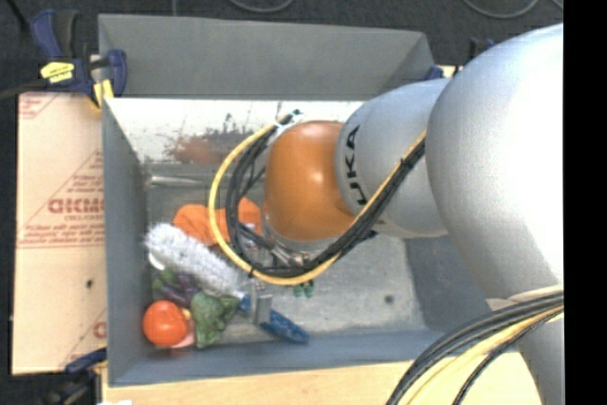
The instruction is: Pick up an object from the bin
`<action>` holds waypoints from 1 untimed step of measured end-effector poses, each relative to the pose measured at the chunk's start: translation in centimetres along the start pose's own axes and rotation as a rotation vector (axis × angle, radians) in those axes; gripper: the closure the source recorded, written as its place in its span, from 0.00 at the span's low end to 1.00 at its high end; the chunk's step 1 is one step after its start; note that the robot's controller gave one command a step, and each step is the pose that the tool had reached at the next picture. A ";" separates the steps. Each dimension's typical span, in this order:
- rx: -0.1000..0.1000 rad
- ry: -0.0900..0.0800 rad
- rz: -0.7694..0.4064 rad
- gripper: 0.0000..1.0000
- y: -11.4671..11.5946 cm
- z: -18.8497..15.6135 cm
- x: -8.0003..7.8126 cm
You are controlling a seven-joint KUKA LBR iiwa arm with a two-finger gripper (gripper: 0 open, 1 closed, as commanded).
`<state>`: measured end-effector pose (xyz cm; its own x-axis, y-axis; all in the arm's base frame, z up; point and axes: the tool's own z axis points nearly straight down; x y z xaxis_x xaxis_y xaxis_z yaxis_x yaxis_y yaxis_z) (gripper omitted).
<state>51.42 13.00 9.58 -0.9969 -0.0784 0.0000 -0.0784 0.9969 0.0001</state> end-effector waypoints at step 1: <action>0.005 0.004 0.021 0.00 5.9 -0.5 0.3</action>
Offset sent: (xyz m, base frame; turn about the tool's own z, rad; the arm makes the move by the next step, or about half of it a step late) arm 0.0028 0.0006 -0.0258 0.2391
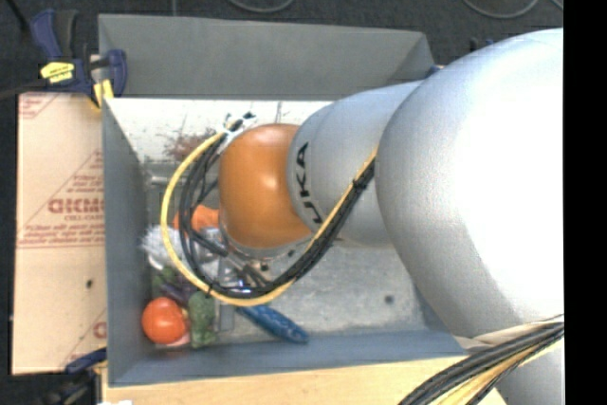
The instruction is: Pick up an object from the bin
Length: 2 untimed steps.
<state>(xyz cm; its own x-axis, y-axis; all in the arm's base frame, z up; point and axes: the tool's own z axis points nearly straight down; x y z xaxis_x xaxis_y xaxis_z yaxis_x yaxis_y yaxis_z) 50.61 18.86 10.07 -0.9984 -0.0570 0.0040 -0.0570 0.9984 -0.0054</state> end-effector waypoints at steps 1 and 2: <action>-0.011 0.003 0.209 0.00 -4.9 2.6 -0.5; -0.002 -0.004 0.219 1.00 -7.1 3.2 -0.2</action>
Offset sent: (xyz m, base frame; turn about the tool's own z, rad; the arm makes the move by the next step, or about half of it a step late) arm 0.0002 -0.0369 -0.0307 0.2242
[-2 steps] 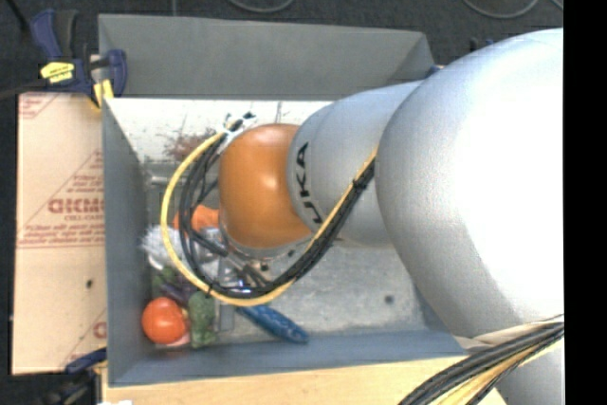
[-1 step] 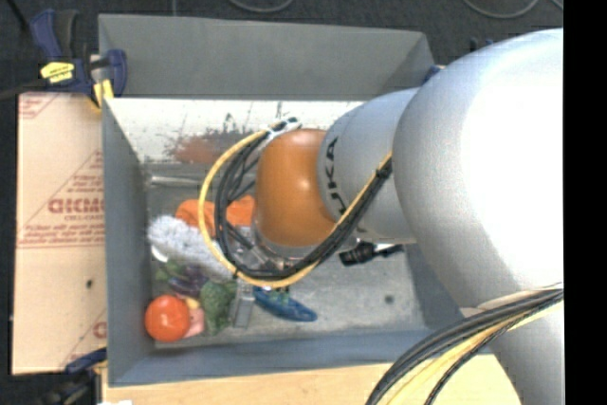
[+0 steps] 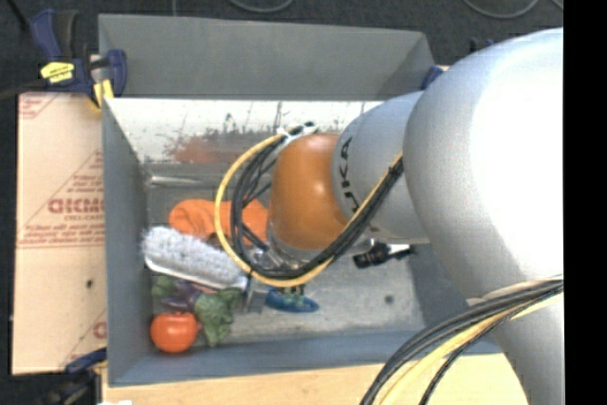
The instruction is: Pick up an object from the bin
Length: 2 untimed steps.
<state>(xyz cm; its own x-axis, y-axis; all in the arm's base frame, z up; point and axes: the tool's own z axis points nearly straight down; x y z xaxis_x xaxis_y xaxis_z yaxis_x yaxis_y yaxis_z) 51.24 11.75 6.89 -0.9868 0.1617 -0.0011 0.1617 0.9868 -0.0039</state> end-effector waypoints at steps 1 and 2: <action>0.000 0.000 0.000 1.00 0.3 0.0 0.1; 0.001 0.003 0.000 1.00 0.4 -0.3 0.2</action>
Offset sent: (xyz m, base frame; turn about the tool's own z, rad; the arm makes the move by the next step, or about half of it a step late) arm 0.0000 -0.0001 0.0431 0.0000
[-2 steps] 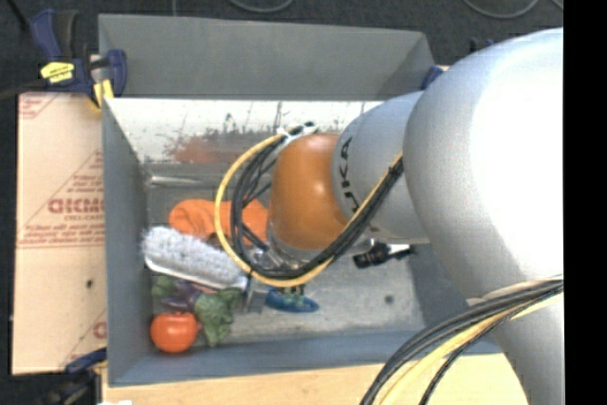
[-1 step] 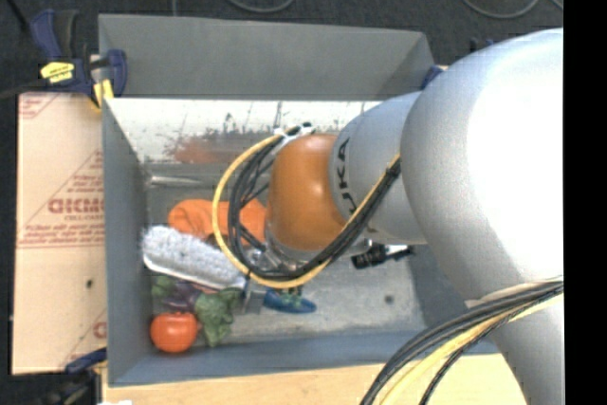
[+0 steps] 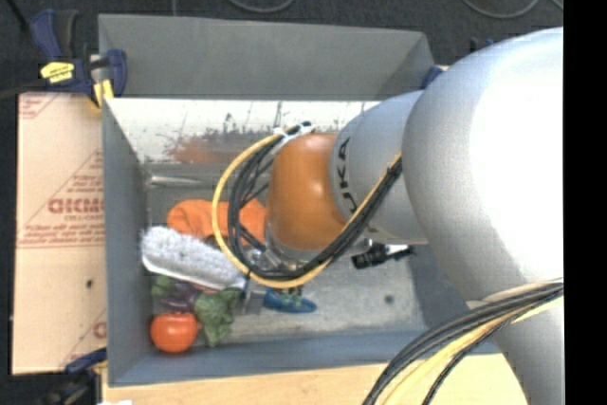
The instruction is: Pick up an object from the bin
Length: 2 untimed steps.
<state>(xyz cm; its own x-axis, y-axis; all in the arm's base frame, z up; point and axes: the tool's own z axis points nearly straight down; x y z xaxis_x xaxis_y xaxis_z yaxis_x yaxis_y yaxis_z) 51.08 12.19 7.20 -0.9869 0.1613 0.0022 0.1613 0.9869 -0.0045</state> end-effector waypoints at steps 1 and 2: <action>0.002 0.006 0.000 1.00 -0.2 -1.6 0.1; 0.001 0.001 0.000 1.00 -0.2 -3.5 0.0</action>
Offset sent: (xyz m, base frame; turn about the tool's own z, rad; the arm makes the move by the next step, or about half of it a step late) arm 0.0001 0.0000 0.0027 0.0000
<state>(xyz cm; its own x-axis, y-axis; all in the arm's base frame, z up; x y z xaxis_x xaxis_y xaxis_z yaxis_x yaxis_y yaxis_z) 51.09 12.01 10.67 -0.9870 0.1608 0.0031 0.1608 0.9870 -0.0058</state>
